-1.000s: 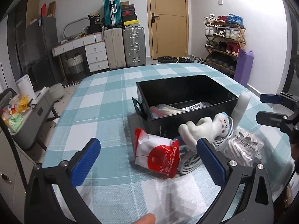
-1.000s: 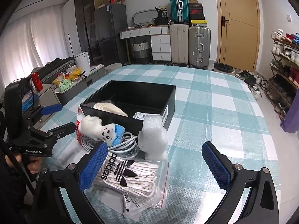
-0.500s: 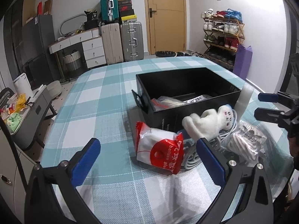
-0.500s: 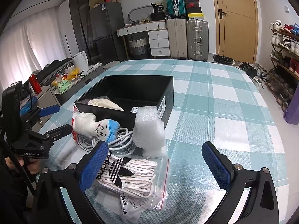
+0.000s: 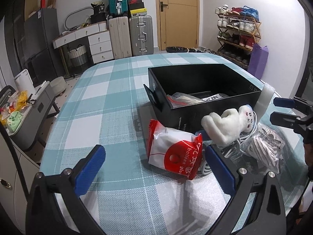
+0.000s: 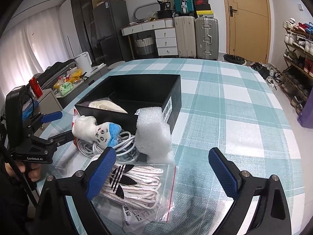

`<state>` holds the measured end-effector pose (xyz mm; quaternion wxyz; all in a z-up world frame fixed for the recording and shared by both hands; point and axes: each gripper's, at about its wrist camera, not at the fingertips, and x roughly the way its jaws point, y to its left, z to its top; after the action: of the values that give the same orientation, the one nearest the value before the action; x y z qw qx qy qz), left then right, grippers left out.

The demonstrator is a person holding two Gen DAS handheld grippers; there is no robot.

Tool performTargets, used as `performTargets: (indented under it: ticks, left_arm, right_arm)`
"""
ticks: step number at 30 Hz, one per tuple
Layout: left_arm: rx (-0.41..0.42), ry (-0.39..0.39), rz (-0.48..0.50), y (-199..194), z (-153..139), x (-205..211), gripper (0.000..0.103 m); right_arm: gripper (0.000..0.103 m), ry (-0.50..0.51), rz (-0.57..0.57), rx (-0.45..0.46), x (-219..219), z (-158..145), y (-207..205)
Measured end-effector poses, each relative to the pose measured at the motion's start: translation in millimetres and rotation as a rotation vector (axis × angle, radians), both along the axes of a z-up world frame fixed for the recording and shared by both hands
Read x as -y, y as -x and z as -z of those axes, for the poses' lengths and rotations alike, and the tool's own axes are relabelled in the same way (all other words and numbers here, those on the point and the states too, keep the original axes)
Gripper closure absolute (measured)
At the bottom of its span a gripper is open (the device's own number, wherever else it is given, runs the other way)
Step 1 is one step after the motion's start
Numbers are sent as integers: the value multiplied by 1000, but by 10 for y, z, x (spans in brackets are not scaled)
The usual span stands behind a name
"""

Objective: Organize soft objects
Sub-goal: 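Grasp the white foam block with the right gripper while the left grasps the red balloon-glue packet, then carry the foam block and red packet over the black box with both grippers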

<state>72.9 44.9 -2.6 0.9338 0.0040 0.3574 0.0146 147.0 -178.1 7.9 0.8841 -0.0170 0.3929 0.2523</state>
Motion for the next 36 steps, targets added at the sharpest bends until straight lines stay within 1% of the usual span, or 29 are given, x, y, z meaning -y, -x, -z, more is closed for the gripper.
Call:
performTargets:
  ticks: [2,3,5,7,9,10,11,12,13,15,16,17,19,21,24,32,36]
  left_arm:
    - [-5,7,0,-17,8,-4,4]
    - [-12,11,3,-28,18,-4,8]
    - [-17,31,9,-41,28,-21,12]
    - [-24,44,14,-57,29,-32,17]
    - [-30,59,27,-64,37,-34,27]
    - [-33,67,32,-64,42,-32,29]
    - [-36,73,39,-63,46,-29,34]
    - [-40,77,46,-66,51,-23,43]
    - [-44,81,50,-66,55,-18,45]
    - [-48,84,57,-64,58,-4,48]
    - [-45,85,59,-56,52,-2,49]
    - [-40,84,58,-46,47,-2,52]
    - [-42,95,59,-37,48,-2,52]
    - [-42,92,60,-34,47,3,53]
    - [-40,90,67,-26,40,18,54]
    - [-32,81,70,2,5,27,56]
    - [-20,79,52,30,-46,0,56]
  right_arm:
    - [8,2,-1,-6,-15,14,-16]
    - [10,3,-3,-10,-24,24,-24]
    - [15,4,-6,-20,-41,42,-34]
    - [17,6,-4,-28,-63,62,-57]
    - [23,8,-6,-32,-83,75,-75]
    - [24,8,-11,-37,-92,81,-83]
    - [26,7,-13,-37,-97,86,-88]
    - [29,9,-14,-37,-104,90,-92]
    - [31,9,-14,-36,-107,90,-92]
    - [40,8,-19,-37,-111,91,-96]
    - [42,10,-21,-37,-110,91,-98]
    - [45,10,-24,-36,-112,89,-99]
    - [48,7,-29,-39,-115,93,-104]
    - [57,7,-33,-35,-122,93,-103]
    - [65,10,-39,-34,-127,95,-105]
    - [65,10,-44,7,-98,9,-61]
    - [65,10,-42,29,-75,-49,-36]
